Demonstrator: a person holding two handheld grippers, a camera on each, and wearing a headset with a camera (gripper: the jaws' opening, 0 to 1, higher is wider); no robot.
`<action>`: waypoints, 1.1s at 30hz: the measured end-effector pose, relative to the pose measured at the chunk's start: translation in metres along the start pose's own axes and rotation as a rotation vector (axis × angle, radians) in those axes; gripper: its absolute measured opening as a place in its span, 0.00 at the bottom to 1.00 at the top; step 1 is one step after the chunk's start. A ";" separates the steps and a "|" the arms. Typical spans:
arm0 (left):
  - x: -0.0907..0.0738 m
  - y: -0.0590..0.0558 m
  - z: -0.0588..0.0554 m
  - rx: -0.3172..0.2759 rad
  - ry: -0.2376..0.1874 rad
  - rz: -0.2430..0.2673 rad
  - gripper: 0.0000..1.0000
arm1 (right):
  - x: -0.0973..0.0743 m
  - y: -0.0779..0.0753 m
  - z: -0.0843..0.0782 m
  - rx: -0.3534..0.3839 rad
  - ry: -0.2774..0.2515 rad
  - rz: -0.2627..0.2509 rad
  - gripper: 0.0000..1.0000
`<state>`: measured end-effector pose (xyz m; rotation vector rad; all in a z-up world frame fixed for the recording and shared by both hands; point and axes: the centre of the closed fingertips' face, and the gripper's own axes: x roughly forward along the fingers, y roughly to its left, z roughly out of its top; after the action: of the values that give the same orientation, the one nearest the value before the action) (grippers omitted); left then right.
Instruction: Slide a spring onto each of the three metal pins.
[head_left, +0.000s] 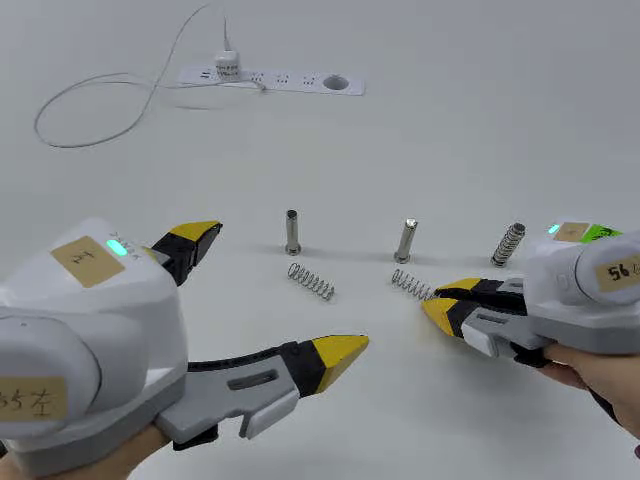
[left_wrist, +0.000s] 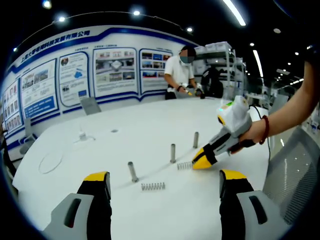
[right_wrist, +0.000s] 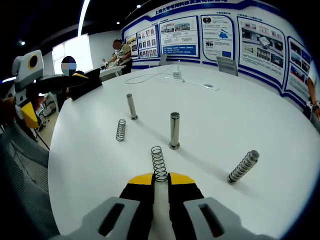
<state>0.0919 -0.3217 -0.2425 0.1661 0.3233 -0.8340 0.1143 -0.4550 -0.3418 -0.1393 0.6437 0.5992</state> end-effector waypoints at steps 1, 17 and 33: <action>0.000 0.000 -0.001 0.005 0.003 0.000 0.90 | -0.001 0.000 0.002 0.004 -0.006 0.001 0.11; 0.008 -0.009 -0.006 0.076 0.036 -0.038 0.68 | -0.024 0.021 0.034 -0.015 -0.018 0.070 0.11; 0.017 -0.025 -0.009 0.144 0.065 -0.142 0.50 | -0.045 0.068 0.065 -0.169 0.035 0.250 0.11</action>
<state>0.0812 -0.3476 -0.2575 0.3077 0.3393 -0.9944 0.0809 -0.4011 -0.2593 -0.2296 0.6488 0.8946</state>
